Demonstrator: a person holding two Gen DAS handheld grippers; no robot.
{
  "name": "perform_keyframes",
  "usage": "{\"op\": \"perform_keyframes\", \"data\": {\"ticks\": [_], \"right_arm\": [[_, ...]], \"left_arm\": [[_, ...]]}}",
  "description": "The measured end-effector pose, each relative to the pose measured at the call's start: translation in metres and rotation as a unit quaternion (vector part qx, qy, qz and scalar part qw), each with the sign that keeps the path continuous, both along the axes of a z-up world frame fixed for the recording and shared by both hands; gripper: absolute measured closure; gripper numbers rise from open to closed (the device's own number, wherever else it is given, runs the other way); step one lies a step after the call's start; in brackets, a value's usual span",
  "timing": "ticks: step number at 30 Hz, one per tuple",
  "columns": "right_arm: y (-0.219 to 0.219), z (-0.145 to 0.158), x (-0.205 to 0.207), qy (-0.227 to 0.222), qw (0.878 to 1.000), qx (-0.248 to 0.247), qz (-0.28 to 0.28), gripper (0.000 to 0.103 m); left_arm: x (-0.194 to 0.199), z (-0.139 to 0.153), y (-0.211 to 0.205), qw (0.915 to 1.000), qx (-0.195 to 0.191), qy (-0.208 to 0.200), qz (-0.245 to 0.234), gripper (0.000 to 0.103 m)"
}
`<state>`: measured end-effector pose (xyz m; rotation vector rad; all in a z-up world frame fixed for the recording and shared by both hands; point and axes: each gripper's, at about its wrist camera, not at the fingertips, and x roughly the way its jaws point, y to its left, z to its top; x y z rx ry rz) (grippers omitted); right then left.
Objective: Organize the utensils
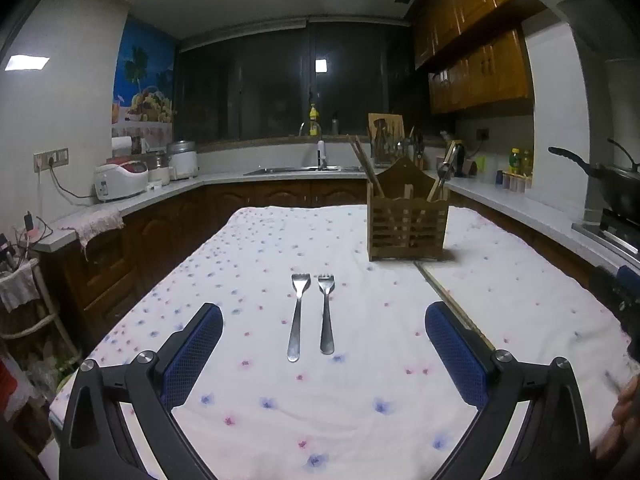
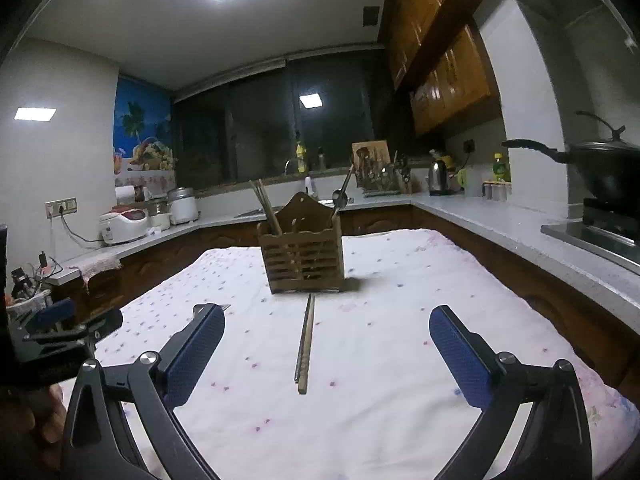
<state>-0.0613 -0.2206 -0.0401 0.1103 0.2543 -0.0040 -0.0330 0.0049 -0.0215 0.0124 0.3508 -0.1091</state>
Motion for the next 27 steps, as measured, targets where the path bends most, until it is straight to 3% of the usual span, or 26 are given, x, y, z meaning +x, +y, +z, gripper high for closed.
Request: {"op": "perform_keyframes", "data": {"ticks": [27], "right_arm": [[0.0021, -0.0057, 0.0070, 0.022, 1.000, -0.004, 0.008, 0.000]], "left_arm": [[0.0051, -0.0020, 0.0002, 1.0000, -0.005, -0.007, 0.005, 0.001]]}}
